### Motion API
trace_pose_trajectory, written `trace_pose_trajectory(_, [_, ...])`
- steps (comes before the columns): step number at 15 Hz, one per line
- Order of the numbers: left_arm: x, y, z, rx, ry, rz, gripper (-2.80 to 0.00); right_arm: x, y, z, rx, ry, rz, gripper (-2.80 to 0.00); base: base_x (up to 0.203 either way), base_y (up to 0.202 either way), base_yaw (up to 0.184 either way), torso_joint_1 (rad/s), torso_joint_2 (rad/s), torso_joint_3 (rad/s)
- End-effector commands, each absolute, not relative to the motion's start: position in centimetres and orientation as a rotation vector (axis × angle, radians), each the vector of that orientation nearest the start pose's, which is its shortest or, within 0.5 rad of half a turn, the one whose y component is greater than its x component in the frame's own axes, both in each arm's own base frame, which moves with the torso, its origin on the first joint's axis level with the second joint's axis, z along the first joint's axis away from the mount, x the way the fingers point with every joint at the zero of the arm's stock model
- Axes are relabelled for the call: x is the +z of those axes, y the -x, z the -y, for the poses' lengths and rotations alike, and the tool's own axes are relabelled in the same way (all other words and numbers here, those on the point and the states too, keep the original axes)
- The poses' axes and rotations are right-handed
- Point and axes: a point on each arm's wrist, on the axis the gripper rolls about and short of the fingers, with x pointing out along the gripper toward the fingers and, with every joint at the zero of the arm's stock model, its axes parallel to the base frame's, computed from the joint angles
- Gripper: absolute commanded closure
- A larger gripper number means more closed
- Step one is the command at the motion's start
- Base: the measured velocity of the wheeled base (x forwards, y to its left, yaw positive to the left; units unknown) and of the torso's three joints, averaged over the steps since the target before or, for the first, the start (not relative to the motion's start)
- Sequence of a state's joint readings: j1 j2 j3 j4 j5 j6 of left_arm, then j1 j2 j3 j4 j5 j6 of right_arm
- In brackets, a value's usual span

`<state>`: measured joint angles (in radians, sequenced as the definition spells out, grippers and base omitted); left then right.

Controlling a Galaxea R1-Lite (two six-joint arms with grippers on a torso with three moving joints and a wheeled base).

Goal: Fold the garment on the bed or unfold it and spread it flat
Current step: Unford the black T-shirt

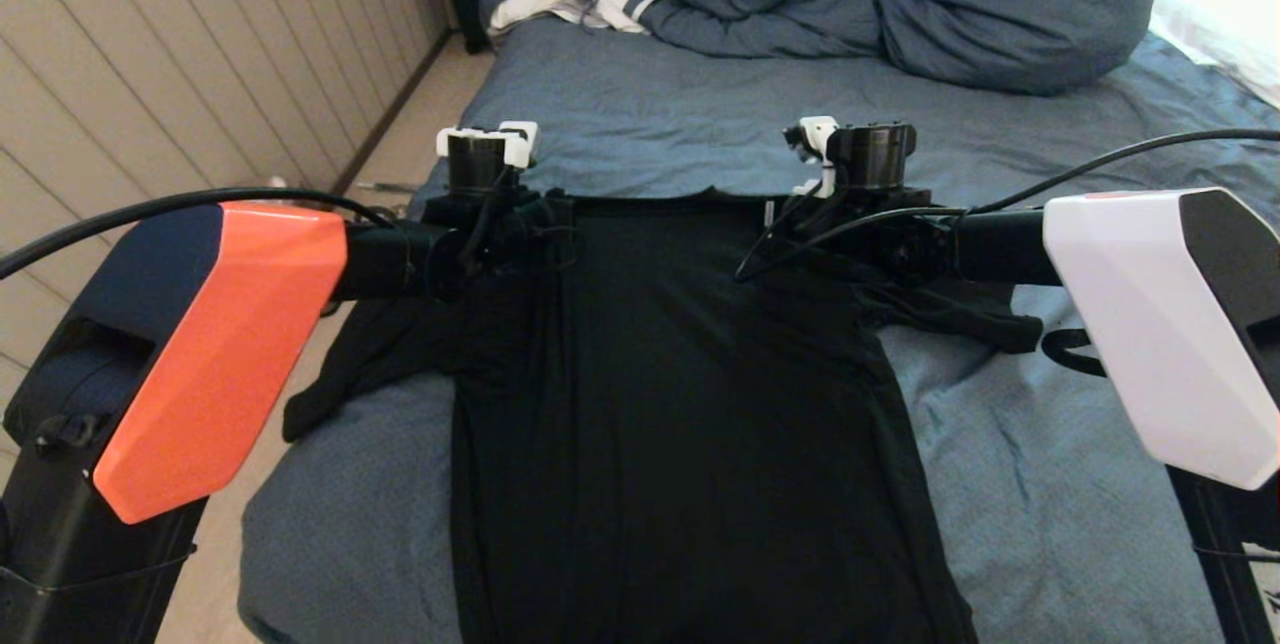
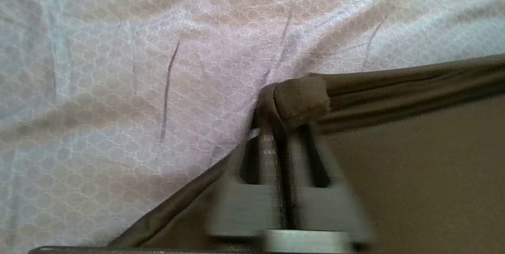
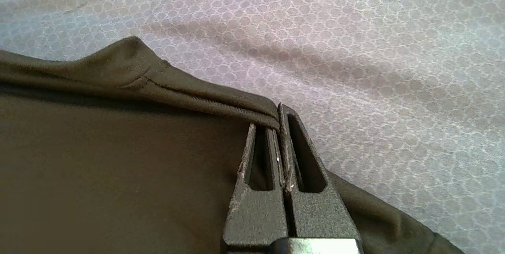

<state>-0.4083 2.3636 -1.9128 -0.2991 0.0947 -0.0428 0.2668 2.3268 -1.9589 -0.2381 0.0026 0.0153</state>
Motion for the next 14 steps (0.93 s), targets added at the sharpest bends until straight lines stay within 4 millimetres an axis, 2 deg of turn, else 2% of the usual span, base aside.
trace_pose_trajectory(1, [18.5, -46.5, 19.8, -0.307, 0.004, -0.156, -2.8, 21.3, -48.0, -13.1, 0.269, 0.002, -0.13, 0.0, 0.0, 0.0, 0.0, 0.0, 0.0, 0.0])
trace_pose_trajectory(6, [19.7, -46.3, 19.2, -0.302, 0.011, -0.132, -2.8, 21.5, -47.9, -13.0, 0.269, 0.007, -0.125, 0.0, 0.0, 0.0, 0.0, 0.0, 0.0, 0.0])
trace_pose_trajectory(10, [21.2, -46.4, 17.3, -0.27, 0.02, -0.103, -2.8, 21.4, -47.9, -13.0, 0.272, 0.011, -0.127, 0.0, 0.0, 0.0, 0.0, 0.0, 0.0, 0.0])
trace_pose_trajectory(11, [21.7, -46.3, 16.9, -0.264, 0.022, -0.097, -2.8, 21.3, -48.0, -13.0, 0.268, 0.014, -0.13, -2.8, 0.0, 0.0, 0.0, 0.0, 0.0, 0.0])
trace_pose_trajectory(14, [22.1, -46.3, 16.4, -0.253, 0.025, -0.088, -2.8, 22.3, -47.7, -12.2, 0.261, 0.015, -0.111, -2.8, 0.0, 0.0, 0.0, 0.0, 0.0, 0.0])
